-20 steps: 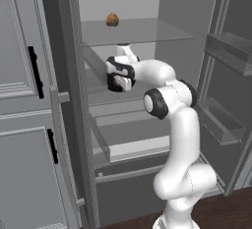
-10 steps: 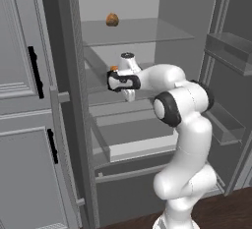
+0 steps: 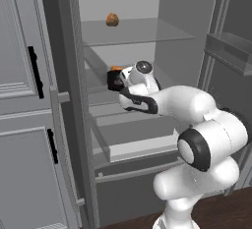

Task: Pick the chicken drumstick and mushroom from their plates and place them in the bowl. Then put the bowl in the fridge.

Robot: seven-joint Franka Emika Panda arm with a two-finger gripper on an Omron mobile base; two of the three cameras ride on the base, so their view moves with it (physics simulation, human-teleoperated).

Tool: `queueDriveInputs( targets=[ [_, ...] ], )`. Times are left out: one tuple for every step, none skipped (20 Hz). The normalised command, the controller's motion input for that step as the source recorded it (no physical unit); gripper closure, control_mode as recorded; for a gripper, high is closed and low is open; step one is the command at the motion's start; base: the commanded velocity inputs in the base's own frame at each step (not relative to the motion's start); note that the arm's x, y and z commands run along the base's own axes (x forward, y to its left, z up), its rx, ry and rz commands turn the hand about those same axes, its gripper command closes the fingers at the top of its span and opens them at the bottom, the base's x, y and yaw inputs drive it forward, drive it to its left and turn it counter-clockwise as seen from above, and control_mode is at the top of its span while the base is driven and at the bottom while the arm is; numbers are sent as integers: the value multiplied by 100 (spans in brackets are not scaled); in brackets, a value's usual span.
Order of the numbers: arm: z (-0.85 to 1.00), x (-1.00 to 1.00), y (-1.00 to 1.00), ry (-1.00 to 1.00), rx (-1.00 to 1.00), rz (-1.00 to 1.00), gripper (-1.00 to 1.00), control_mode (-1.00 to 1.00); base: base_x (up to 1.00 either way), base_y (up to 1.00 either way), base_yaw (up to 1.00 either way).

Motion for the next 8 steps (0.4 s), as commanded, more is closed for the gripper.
queueDriveInputs(
  targets=[
    [64,-100,-44,-12,1,0,-100,-100,0,0,0],
    [68,-100,-49,-2,3,0,-100,-100,0,0,0],
    [68,-100,-56,0,5,0,-100,-100,0,0,0],
    [74,-100,-63,5,9,0,-100,-100,0,0,0],
    [81,-100,-66,11,9,-5,-100,-100,0,0,0],
    [93,-100,-66,20,11,-9,-100,-100,0,0,0],
    [97,-100,-60,27,13,-11,-100,-100,0,0,0],
    [100,-100,-55,29,13,-12,-100,-100,0,0,0]
  ],
)
